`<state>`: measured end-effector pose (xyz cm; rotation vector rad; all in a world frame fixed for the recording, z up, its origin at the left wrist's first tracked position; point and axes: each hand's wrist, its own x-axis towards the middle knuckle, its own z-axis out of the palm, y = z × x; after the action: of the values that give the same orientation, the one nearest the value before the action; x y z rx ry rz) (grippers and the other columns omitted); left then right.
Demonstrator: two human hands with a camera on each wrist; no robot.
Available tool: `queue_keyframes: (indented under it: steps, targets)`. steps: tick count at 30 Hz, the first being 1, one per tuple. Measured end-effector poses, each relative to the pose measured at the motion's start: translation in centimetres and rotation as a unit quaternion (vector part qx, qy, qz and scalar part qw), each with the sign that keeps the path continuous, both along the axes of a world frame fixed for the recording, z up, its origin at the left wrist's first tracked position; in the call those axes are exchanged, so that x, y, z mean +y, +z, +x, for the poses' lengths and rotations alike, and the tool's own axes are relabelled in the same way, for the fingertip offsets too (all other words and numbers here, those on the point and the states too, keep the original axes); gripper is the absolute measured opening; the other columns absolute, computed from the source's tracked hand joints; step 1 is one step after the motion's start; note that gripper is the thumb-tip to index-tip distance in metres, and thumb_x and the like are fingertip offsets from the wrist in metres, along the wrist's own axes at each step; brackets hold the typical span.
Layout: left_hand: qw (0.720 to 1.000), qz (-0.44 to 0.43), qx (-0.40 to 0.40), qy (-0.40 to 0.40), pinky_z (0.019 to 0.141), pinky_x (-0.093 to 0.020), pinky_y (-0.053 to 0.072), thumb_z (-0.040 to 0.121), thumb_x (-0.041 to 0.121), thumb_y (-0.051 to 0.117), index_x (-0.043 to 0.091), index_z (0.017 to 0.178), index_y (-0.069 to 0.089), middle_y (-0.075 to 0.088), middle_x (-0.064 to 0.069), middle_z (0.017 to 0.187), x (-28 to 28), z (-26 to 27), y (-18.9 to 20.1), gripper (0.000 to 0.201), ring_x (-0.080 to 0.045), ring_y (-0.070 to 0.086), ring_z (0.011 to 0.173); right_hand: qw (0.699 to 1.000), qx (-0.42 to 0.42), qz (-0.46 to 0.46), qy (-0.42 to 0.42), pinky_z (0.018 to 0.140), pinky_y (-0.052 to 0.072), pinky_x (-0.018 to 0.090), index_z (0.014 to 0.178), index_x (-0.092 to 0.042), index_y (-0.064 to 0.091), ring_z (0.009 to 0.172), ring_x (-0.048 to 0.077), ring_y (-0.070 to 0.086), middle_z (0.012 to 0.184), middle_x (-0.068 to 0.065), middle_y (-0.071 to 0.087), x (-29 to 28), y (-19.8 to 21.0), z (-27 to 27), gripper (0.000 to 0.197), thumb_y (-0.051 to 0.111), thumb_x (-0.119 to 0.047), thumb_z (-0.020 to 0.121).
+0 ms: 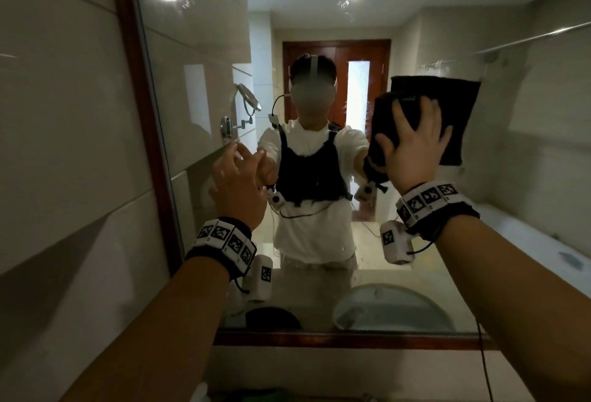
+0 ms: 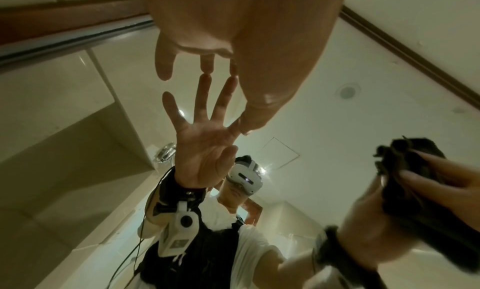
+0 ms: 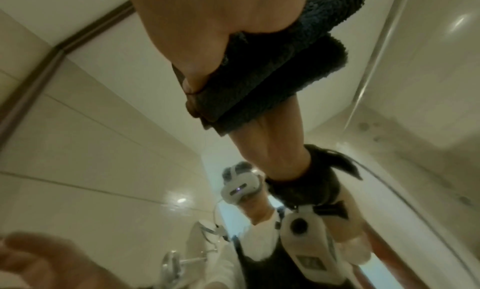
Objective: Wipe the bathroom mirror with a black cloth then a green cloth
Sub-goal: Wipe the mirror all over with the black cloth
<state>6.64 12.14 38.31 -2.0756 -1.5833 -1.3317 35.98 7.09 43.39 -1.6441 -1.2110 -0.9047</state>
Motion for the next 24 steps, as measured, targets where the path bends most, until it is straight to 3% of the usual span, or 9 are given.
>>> queue_keyframes:
  steps: [3,5,8,10,12,14,19,22,24]
  targets:
    - [0.999,0.009,0.034,0.000,0.104,-0.055,0.044,0.076,0.029,0.082,0.039,0.143,0.045,0.025,-0.005,0.156,0.3,-0.6,-0.1,0.078,-0.034,0.028,0.139,0.998,-0.059,-0.015,-0.008,0.113,0.011,0.071,0.151,-0.037,0.034,0.151,0.039,0.009,0.165,0.011,0.014,1.5,1.5,-3.1,0.063,0.058,-0.044,0.093]
    - [0.999,0.007,0.040,-0.001,0.104,-0.055,0.043,0.076,0.029,0.082,0.040,0.143,0.044,0.024,-0.006,0.157,0.5,-0.9,-0.2,0.078,-0.035,0.027,0.140,0.986,-0.161,-0.039,0.010,0.112,0.013,0.073,0.149,-0.037,0.037,0.150,0.040,0.011,0.165,0.010,0.015,2.4,0.7,-6.1,0.064,0.062,-0.043,0.090]
    - [0.999,0.009,0.035,-0.007,0.104,-0.055,0.043,0.079,0.026,0.078,0.042,0.145,0.041,0.020,-0.006,0.159,0.5,-1.1,-0.6,0.077,-0.035,0.023,0.141,0.938,-0.324,-0.106,0.061,0.112,0.013,0.072,0.147,-0.040,0.040,0.148,0.039,0.018,0.164,0.006,0.018,3.5,-3.1,-10.3,0.070,0.070,-0.041,0.084]
    - [0.999,0.014,0.040,-0.005,0.104,-0.055,0.043,0.081,0.024,0.075,0.043,0.146,0.037,0.019,-0.006,0.160,0.5,-1.1,-0.8,0.077,-0.035,0.022,0.141,0.918,-0.367,-0.131,0.071,0.113,0.013,0.071,0.148,-0.041,0.039,0.143,0.037,0.025,0.165,0.004,0.017,3.6,-4.6,-11.0,0.069,0.069,-0.042,0.086]
    - [0.999,0.021,0.041,-0.005,0.103,-0.053,0.043,0.080,0.023,0.076,0.044,0.144,0.039,0.020,-0.005,0.159,0.6,-1.1,-0.8,0.078,-0.035,0.023,0.140,0.924,-0.354,-0.128,0.069,0.113,0.017,0.070,0.148,-0.041,0.038,0.137,0.037,0.036,0.165,0.004,0.017,3.4,-3.8,-9.9,0.066,0.066,-0.044,0.088]
    - [0.999,0.032,0.041,-0.006,0.102,-0.051,0.045,0.076,0.023,0.080,0.045,0.142,0.041,0.023,-0.004,0.157,0.8,-1.2,-0.8,0.080,-0.033,0.027,0.139,0.953,-0.282,-0.096,0.048,0.110,0.021,0.070,0.148,-0.039,0.040,0.131,0.040,0.044,0.165,0.006,0.017,3.0,-1.3,-8.0,0.063,0.063,-0.045,0.089]
    - [0.996,0.046,0.072,0.009,0.101,-0.049,0.046,0.077,0.028,0.078,0.047,0.144,0.038,0.026,-0.005,0.156,1.1,-1.5,-0.8,0.080,-0.033,0.031,0.138,0.994,-0.105,-0.007,0.012,0.114,0.013,0.068,0.147,-0.036,0.039,0.150,0.037,0.014,0.166,0.007,0.014,2.9,5.7,-5.0,0.060,0.058,-0.048,0.091]
    - [0.996,0.048,0.078,0.007,0.102,-0.050,0.045,0.077,0.030,0.078,0.046,0.144,0.037,0.024,-0.005,0.156,1.3,-1.7,-1.0,0.081,-0.033,0.031,0.137,0.995,-0.100,-0.008,0.003,0.115,0.011,0.069,0.148,-0.036,0.037,0.151,0.036,0.010,0.166,0.007,0.012,3.5,6.0,-6.9,0.061,0.057,-0.046,0.091]
    - [0.995,0.051,0.084,0.007,0.102,-0.051,0.045,0.076,0.030,0.079,0.045,0.144,0.036,0.024,-0.005,0.156,1.4,-1.7,-1.1,0.082,-0.033,0.032,0.138,0.988,-0.153,-0.030,0.011,0.114,0.012,0.069,0.147,-0.036,0.039,0.150,0.037,0.013,0.166,0.008,0.013,3.8,4.6,-8.6,0.061,0.058,-0.045,0.090]
